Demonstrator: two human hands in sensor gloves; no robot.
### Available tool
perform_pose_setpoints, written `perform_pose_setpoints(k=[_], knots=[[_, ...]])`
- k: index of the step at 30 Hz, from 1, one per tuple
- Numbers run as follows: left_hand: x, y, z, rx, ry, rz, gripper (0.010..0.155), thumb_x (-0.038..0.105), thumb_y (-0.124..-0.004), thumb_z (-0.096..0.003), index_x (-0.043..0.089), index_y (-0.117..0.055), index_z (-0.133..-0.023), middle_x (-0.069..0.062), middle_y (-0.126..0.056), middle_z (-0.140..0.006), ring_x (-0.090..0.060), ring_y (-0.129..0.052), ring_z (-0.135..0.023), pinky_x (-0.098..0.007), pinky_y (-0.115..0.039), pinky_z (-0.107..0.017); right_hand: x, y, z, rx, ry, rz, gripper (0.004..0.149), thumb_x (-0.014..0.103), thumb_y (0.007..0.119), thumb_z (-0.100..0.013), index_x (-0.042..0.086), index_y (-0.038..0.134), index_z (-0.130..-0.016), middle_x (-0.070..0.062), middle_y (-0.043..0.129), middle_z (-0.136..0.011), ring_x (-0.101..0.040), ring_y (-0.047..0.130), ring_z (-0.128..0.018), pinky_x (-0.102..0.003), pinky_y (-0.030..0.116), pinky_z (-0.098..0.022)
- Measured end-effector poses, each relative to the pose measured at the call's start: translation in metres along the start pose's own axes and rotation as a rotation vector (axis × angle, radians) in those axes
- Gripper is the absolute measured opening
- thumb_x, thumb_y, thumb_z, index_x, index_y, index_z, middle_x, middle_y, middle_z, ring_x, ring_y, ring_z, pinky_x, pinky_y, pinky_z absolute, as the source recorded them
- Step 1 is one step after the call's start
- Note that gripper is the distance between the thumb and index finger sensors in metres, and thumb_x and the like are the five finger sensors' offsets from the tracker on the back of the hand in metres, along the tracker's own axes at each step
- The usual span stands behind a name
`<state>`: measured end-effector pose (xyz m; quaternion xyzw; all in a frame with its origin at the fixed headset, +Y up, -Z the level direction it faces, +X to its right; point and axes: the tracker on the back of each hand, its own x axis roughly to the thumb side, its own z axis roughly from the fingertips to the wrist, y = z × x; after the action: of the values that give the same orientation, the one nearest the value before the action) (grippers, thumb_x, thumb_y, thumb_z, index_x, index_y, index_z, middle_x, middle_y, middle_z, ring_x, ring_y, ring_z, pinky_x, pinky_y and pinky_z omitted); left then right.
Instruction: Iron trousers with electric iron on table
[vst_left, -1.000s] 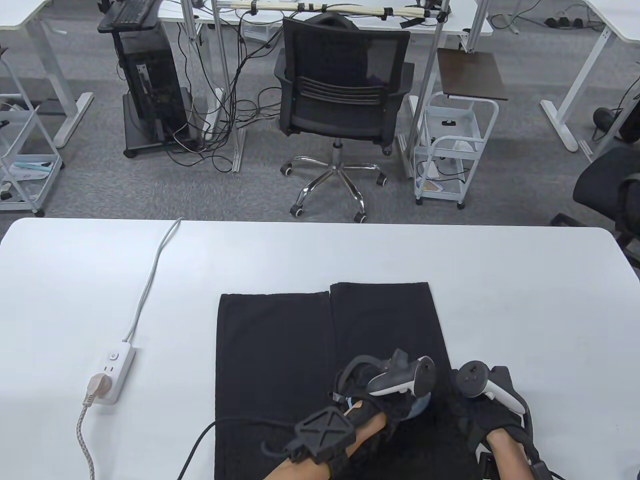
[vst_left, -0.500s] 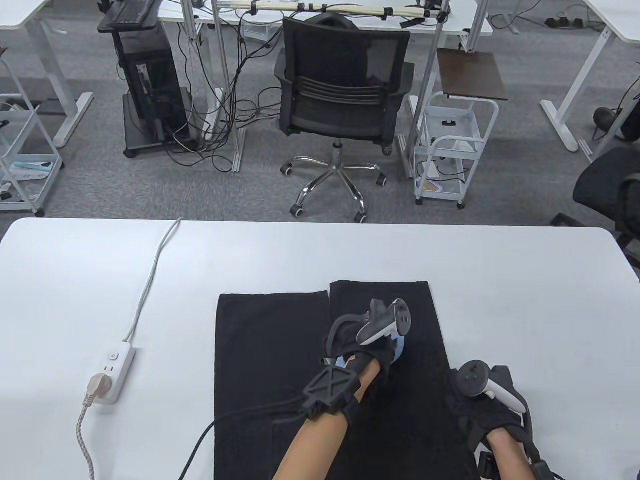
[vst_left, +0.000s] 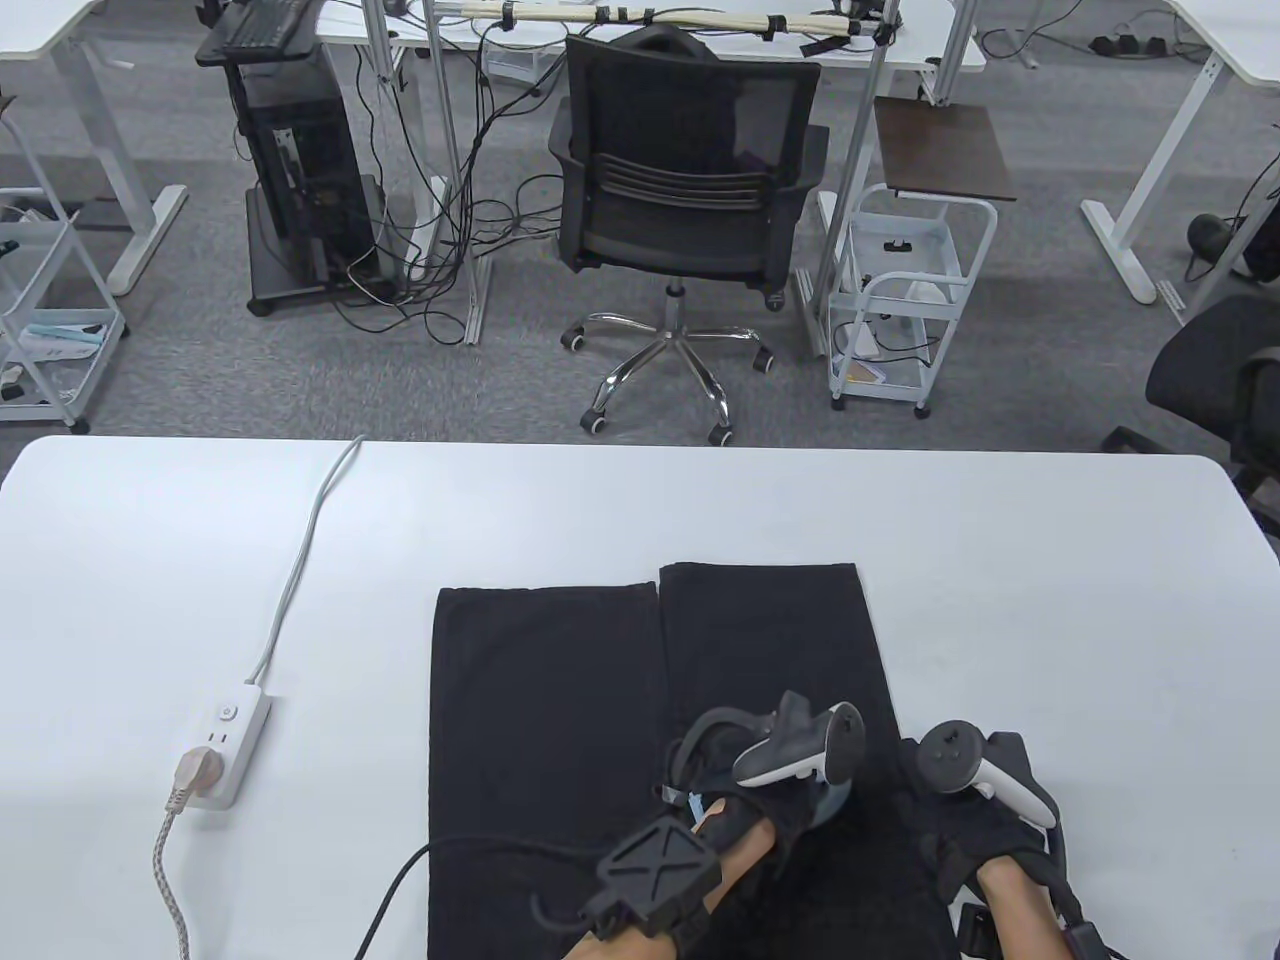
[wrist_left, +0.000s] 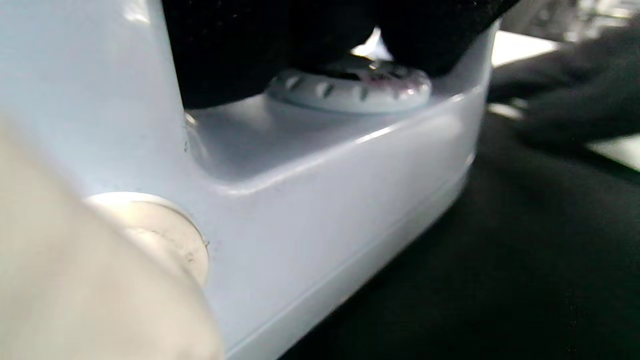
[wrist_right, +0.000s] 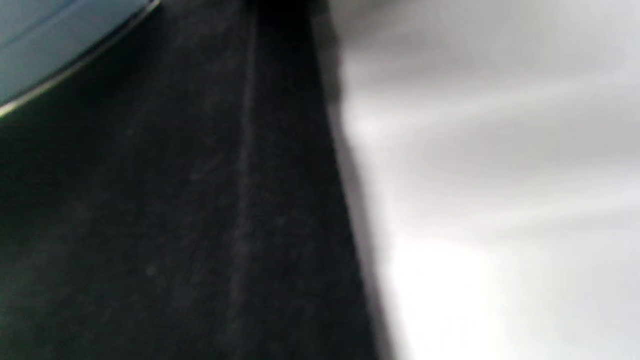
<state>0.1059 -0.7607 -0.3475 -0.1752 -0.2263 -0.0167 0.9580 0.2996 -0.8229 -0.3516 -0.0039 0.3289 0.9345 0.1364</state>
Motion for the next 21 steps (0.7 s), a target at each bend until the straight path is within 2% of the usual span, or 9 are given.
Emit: perform_pose_setpoints(k=[6, 11, 14, 17, 21], knots=[[0.024, -0.011, 0.03, -0.173, -0.127, 0.007, 0.053, 0.046, -0.082, -0.0576, 0.007, -0.065, -0.089, -0.003, -0.089, -0.055, -0.019, -0.096, -0.043, -0.05, -0.081, -0.053, -0.001, 0.0, 0.0, -0.003, -0.003, -0.003, 0.067, 0.035, 0.045, -0.062, 0.022, -0.001, -0.109, -0.019, -0.016, -0.109, -0.053, -0.011, -0.096, -0.079, 0.013, -0.061], [0.019, -0.013, 0.035, -0.216, -0.16, 0.049, 0.058, 0.053, -0.081, -0.0575, 0.008, -0.065, -0.09, -0.002, -0.089, -0.057, -0.018, -0.097, -0.045, -0.049, -0.08, -0.053, -0.002, 0.0, 0.001, -0.003, -0.006, -0.01, 0.065, 0.036, 0.045, -0.062, 0.022, 0.002, -0.109, -0.018, -0.016, -0.109, -0.052, -0.011, -0.096, -0.079, 0.013, -0.06], [0.01, -0.009, 0.037, -0.162, -0.15, 0.092, 0.055, 0.053, -0.083, -0.0558, 0.007, -0.072, -0.085, 0.0, -0.094, -0.053, -0.016, -0.101, -0.04, -0.048, -0.085, -0.05, -0.003, 0.001, 0.001, -0.006, -0.009, -0.016, 0.065, 0.036, 0.045, -0.062, 0.022, 0.002, -0.109, -0.018, -0.015, -0.109, -0.052, -0.012, -0.096, -0.079, 0.012, -0.061], [-0.013, 0.005, 0.045, -0.088, -0.129, 0.2, 0.054, 0.052, -0.083, -0.0555, 0.007, -0.074, -0.084, 0.0, -0.096, -0.052, -0.016, -0.102, -0.04, -0.048, -0.086, -0.049, -0.005, 0.0, 0.002, -0.007, -0.012, -0.023, 0.065, 0.036, 0.046, -0.062, 0.021, 0.003, -0.11, -0.018, -0.015, -0.11, -0.05, -0.011, -0.096, -0.078, 0.012, -0.061], [-0.063, 0.05, 0.072, 0.087, -0.062, 0.357, 0.054, 0.051, -0.085, -0.0552, 0.007, -0.075, -0.084, -0.002, -0.097, -0.054, -0.019, -0.103, -0.042, -0.05, -0.086, -0.049, -0.006, 0.0, 0.002, -0.008, -0.012, -0.024, 0.065, 0.036, 0.046, -0.062, 0.021, 0.003, -0.11, -0.017, -0.015, -0.109, -0.05, -0.012, -0.096, -0.078, 0.012, -0.06]])
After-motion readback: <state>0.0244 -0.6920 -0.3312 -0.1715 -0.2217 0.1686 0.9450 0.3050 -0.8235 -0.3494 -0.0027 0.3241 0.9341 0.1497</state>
